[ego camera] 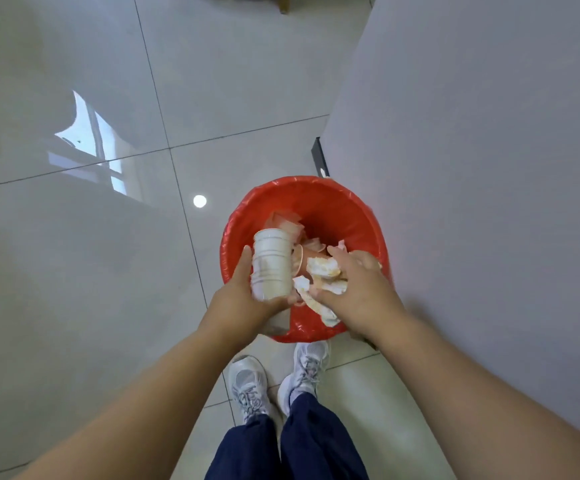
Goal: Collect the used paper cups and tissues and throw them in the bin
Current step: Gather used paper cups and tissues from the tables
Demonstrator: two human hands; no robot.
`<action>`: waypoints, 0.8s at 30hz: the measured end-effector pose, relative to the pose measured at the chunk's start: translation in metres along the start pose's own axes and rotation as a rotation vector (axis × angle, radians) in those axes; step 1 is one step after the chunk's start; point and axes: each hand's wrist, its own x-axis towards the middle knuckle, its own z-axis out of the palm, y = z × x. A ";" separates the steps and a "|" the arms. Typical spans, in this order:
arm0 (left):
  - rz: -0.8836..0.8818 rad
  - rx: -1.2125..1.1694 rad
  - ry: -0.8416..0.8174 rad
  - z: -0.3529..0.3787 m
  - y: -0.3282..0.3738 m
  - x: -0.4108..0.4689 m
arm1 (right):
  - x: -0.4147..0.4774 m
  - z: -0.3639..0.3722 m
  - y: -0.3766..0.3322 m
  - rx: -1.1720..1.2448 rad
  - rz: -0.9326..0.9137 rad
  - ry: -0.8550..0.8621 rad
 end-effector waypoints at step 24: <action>0.131 -0.112 -0.021 -0.051 0.042 -0.132 | -0.145 -0.039 -0.058 0.442 0.030 0.183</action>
